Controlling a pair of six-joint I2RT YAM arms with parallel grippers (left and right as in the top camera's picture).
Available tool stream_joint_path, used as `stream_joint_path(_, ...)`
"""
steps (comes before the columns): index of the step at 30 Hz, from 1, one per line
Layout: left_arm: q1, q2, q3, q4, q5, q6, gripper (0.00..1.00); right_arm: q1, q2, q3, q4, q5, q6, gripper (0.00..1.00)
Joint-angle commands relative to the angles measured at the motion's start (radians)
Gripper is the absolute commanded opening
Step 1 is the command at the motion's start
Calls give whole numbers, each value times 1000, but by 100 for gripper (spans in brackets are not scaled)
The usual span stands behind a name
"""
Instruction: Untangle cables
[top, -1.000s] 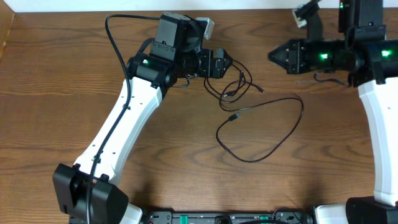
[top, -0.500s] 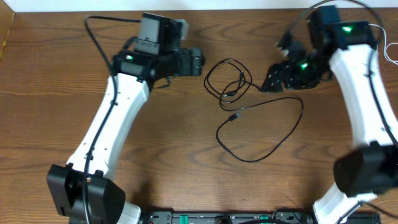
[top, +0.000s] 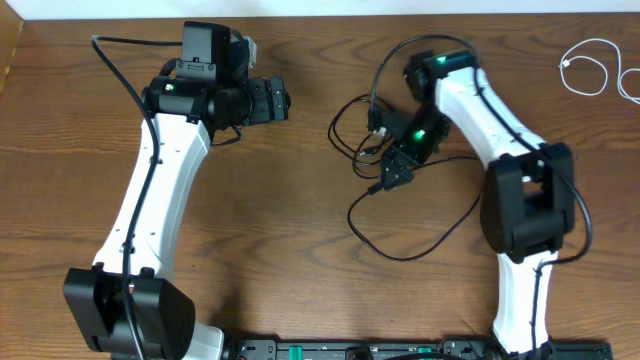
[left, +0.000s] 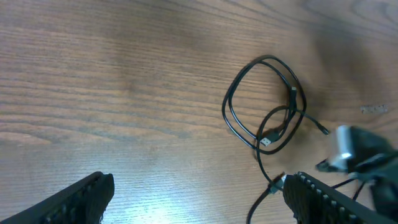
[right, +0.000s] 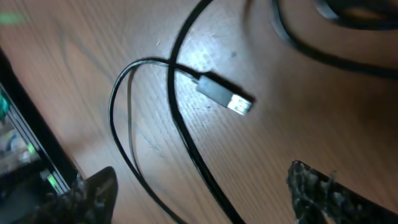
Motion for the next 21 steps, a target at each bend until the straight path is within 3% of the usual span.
stream_joint_path(1,3,4,-4,-6,-10,14,92,42,32,6,-10,3,-58,75)
stream_joint_path(4,3,4,-4,-10,-10,14,92,67,58,3,-16,0,-58,60)
stream_joint_path(5,3,4,-4,-13,-10,14,92,75,64,0,-17,-2,-54,46)
stream_joint_path(7,3,4,-4,-20,-10,14,92,96,71,0,-20,-18,-31,7)
stream_joint_path(8,3,4,-4,-23,-10,14,92,103,71,0,-20,-32,-20,1)
stream_joint_path(14,3,4,-4,-22,-10,13,92,119,36,64,-60,-113,88,1)
stream_joint_path(21,3,4,-4,-23,-10,13,92,85,-84,345,-158,-67,248,1)
